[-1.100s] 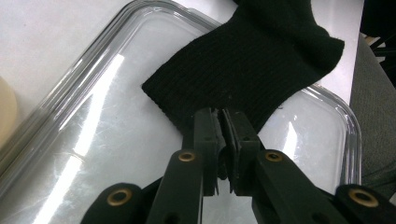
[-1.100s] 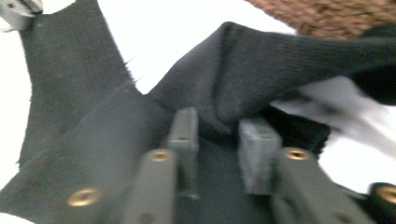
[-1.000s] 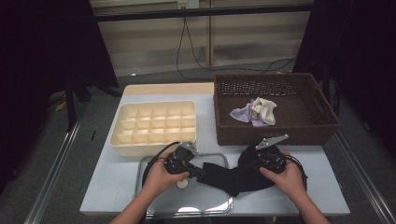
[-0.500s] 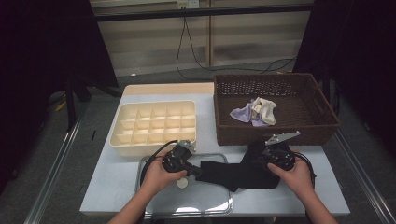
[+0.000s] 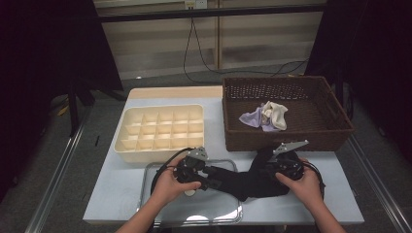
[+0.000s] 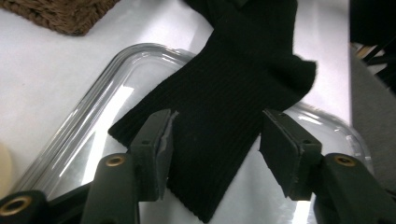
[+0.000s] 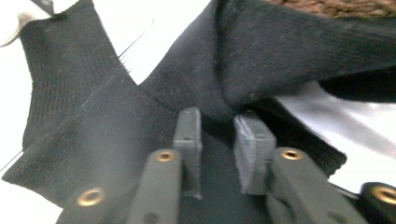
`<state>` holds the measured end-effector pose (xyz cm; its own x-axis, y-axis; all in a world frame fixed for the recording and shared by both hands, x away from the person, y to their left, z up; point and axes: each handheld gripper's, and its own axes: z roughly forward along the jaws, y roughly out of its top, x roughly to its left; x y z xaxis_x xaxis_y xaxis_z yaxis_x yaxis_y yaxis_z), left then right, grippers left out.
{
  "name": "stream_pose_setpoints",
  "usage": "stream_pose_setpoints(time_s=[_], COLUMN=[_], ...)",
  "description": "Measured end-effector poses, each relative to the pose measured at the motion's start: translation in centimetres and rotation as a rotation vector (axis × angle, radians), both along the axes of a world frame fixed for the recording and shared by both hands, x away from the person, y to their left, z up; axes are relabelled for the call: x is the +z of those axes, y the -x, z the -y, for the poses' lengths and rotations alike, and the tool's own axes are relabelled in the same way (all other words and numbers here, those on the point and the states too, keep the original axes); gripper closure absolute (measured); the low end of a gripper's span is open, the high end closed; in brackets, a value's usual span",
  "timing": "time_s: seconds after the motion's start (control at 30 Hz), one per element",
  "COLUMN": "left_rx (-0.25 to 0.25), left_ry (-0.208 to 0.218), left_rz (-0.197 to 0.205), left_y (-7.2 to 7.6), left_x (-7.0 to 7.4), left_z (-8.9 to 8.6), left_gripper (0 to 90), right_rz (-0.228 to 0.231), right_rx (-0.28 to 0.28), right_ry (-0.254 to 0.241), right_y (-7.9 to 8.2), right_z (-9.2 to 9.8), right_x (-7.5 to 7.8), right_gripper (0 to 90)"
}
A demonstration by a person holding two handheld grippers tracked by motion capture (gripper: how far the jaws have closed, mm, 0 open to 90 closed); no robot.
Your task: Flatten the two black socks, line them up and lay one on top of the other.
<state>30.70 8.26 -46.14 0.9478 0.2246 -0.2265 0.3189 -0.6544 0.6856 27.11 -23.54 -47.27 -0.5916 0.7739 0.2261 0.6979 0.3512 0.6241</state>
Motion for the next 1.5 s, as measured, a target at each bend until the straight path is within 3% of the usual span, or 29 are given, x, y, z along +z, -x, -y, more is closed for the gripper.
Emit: stream_pose_setpoints(time_s=[0.17,0.2,0.23,0.27,0.3,0.37,0.53,0.57,0.6,0.67,0.7,0.73,0.77,0.83,0.87,0.9,1.17,1.23,1.5], left_rx=[-0.018,-0.016,-0.016,-0.023,-0.023,-0.032,-0.032,-0.031,-0.025,-0.034,-0.037,-0.034,-0.034,-0.031,-0.039,-0.034,-0.039,-0.031,-0.023], left_ry=[-0.005,0.006,0.006,-0.009,-0.009,-0.025,-0.019,-0.025,-0.013,-0.034,-0.040,-0.038,-0.038,-0.042,-0.065,-0.052,-0.076,-0.054,-0.052], left_rz=[0.035,0.035,0.035,0.036,0.036,0.028,0.034,0.031,0.035,0.039,0.047,0.043,0.043,0.040,0.037,0.041,0.034,0.033,0.023], left_y=[0.2,0.3,0.3,0.3,0.3,0.2,0.2,0.2,0.2,0.2,0.2,0.3,0.3,0.3,0.1,0.1,0.1,0.1,0.1], left_x=[-0.3,-0.4,-0.4,-0.5,-0.5,-0.6,-0.7,-0.7,-0.8,-0.7,-0.7,-0.7,-0.7,-0.7,-0.5,-0.6,-0.4,-0.6,-0.6], left_z=[0.4,0.5,0.5,0.6,0.6,0.6,0.6,0.6,0.7,0.6,0.6,0.7,0.7,0.8,0.7,0.7,0.5,0.6,0.6], left_gripper=[41.6,42.7,43.4,44.2,44.6,45.0,47.8,49.0,49.6,50.1,50.7,50.9,51.2,51.9,53.5,53.5,55.1,55.1,55.1], right_rz=[-0.019,-0.003,-0.003,0.026,0.026,0.039,0.047,0.043,0.029,0.027,0.044,0.047,0.047,0.016,0.013,0.013,0.049,0.052,0.080], right_rx=[0.017,0.009,0.009,-0.033,-0.033,-0.044,-0.054,-0.052,-0.043,-0.033,-0.024,-0.025,-0.025,-0.029,-0.031,-0.031,-0.058,-0.065,-0.054], right_ry=[-0.009,-0.005,-0.005,0.002,0.002,-0.013,0.001,0.032,0.040,0.052,0.071,0.074,0.074,0.044,0.050,0.050,0.010,0.004,-0.039], right_y=[0.5,0.6,0.6,0.4,0.4,0.1,-0.7,-1.0,-1.1,-1.2,-1.1,-1.1,-1.1,-1.3,-1.4,-1.4,-1.5,-1.4,-1.4], right_z=[-0.1,0.0,0.0,0.1,0.1,0.3,-0.1,-0.5,-0.6,-0.8,-1.0,-1.0,-1.0,-0.8,-0.6,-0.6,0.7,1.0,1.2], right_x=[0.1,0.2,0.2,0.5,0.5,0.8,1.2,0.8,0.5,0.3,0.1,0.2,0.2,0.2,0.3,0.3,2.1,2.5,4.3], right_gripper=[84.7,78.5,78.5,68.7,68.7,58.7,50.2,50.8,53.0,55.8,59.9,72.6,72.6,80.7,82.2,82.2,83.0,83.0,83.0])
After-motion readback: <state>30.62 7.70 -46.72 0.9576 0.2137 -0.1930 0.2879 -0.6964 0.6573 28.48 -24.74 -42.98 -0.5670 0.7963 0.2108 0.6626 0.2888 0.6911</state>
